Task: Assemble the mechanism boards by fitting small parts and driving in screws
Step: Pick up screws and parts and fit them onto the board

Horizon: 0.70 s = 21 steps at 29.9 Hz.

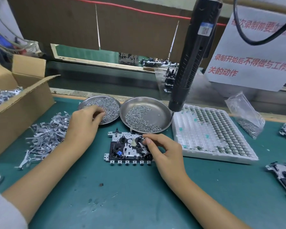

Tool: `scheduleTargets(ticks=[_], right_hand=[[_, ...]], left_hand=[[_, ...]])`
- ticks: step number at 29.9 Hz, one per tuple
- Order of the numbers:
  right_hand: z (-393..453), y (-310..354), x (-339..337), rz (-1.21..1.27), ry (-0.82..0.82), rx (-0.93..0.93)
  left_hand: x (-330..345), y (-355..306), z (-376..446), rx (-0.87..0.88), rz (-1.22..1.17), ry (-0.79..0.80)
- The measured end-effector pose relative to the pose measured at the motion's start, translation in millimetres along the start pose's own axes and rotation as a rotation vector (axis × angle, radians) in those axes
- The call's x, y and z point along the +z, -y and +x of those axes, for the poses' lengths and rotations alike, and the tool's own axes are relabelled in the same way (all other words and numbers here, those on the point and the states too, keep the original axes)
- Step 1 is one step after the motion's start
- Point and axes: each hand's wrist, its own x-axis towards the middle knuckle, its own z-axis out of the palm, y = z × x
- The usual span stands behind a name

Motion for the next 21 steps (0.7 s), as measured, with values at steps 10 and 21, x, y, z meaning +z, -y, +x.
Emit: scheduleTargets(ticks=[10, 21], right_hand=[[-0.3, -2.3, 1.4, -0.006, -0.004, -0.027], [0.0, -4.6, 2.0, -0.016, -0.006, -0.030]], left_hand=[[4.1, -1.0, 4.4, 0.090, 0.142, 0.042], [7.1, -3.2, 5.4, 0.077, 0.146, 0.051]])
